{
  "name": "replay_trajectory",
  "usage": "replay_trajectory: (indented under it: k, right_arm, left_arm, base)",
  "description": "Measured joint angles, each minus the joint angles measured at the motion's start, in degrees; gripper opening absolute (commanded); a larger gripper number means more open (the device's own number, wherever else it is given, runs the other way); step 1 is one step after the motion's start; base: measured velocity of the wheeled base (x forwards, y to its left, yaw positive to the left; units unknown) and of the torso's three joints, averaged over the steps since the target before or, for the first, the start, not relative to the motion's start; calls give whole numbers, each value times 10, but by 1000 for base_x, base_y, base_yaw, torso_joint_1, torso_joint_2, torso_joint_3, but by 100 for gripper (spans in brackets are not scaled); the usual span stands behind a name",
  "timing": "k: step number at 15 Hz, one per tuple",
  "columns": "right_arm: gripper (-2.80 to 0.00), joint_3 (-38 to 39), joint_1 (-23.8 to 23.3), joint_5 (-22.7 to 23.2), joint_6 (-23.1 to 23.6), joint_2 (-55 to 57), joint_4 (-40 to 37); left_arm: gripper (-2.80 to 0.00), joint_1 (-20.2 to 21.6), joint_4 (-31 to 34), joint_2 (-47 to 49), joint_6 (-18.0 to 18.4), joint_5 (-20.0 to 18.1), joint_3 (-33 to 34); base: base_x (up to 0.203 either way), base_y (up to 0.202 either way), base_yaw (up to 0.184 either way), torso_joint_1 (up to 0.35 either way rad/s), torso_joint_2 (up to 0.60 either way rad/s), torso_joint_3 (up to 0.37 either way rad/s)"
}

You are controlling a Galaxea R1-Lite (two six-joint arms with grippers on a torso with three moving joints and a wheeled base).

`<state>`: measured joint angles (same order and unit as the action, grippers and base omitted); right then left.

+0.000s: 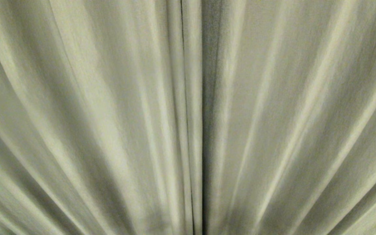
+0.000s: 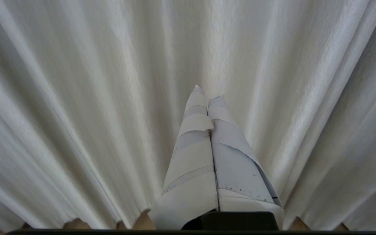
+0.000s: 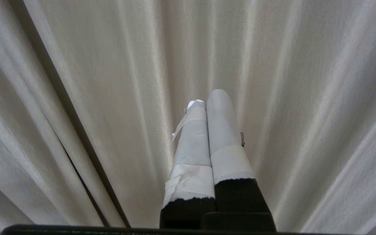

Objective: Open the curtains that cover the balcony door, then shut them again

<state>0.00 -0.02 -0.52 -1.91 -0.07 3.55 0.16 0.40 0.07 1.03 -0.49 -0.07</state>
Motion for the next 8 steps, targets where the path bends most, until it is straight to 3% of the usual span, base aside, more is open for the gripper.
replay_trajectory:
  k: [4, 8]
  right_arm:
    - [-280, 0, 0, 0, 0, 0, 0]
    - [-280, 0, 0, 0, 0, 0, 0]
  left_arm:
    - [-280, 0, 5, 0, 5, -4, -8]
    - [-280, 0, 17, 20, -2, -38, -86]
  base:
    - [0, 0, 0, 0, 0, 0]
    - [0, 0, 0, 0, 0, 0]
